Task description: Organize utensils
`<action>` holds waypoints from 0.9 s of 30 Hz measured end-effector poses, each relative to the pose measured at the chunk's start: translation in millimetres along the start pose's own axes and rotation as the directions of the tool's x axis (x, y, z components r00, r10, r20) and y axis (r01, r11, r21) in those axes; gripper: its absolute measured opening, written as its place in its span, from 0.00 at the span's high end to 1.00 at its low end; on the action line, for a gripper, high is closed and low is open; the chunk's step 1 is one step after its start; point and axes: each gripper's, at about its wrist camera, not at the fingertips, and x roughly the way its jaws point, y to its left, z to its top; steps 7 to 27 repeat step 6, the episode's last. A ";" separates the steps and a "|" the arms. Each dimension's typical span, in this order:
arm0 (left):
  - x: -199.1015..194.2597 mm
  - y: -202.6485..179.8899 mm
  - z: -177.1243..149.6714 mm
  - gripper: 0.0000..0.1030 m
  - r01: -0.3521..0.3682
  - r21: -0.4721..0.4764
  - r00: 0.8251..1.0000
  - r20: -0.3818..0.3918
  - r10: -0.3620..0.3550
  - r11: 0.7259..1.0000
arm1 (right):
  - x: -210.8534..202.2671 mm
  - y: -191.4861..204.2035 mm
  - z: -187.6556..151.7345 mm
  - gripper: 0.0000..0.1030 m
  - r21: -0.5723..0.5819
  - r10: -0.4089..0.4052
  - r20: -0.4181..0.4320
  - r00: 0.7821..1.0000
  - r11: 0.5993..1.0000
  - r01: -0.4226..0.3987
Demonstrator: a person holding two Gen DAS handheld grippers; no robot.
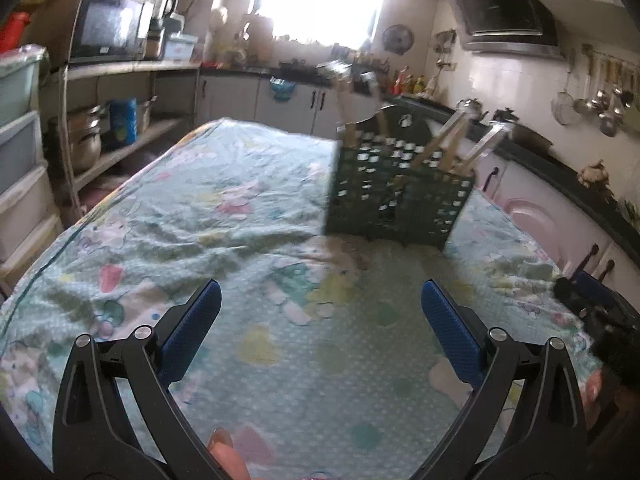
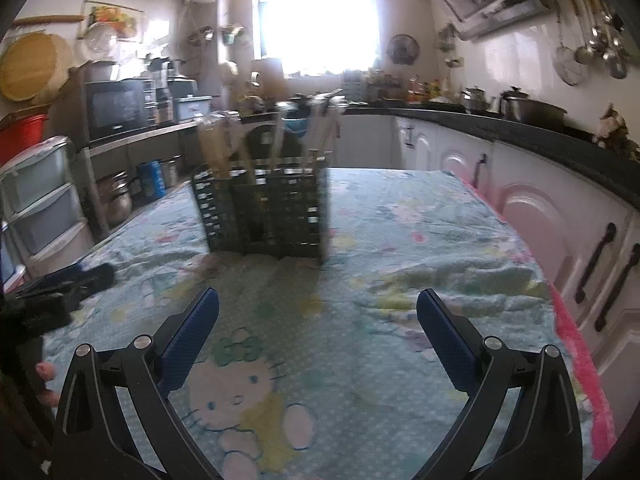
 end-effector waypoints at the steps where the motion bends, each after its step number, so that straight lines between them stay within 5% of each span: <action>1: 5.3 11.5 6.2 0.11 -0.035 -0.004 0.999 -0.030 0.035 0.999 | 2.6 -8.0 2.6 0.06 0.008 -0.016 -0.016 1.000 1.000 0.017; 3: 18.6 34.0 16.8 0.11 -0.103 -0.006 0.990 -0.094 0.102 0.995 | 17.9 -31.4 9.5 0.06 0.005 -0.105 -0.093 0.990 0.994 0.106; 6: 49.9 83.0 29.7 0.11 -0.242 -0.015 0.947 -0.220 0.233 0.970 | 56.6 -82.1 12.0 0.06 0.007 -0.221 -0.276 0.936 0.973 0.231; 27: 49.9 83.0 29.7 0.11 -0.242 -0.015 0.947 -0.220 0.233 0.970 | 56.6 -82.1 12.0 0.06 0.007 -0.221 -0.276 0.936 0.973 0.231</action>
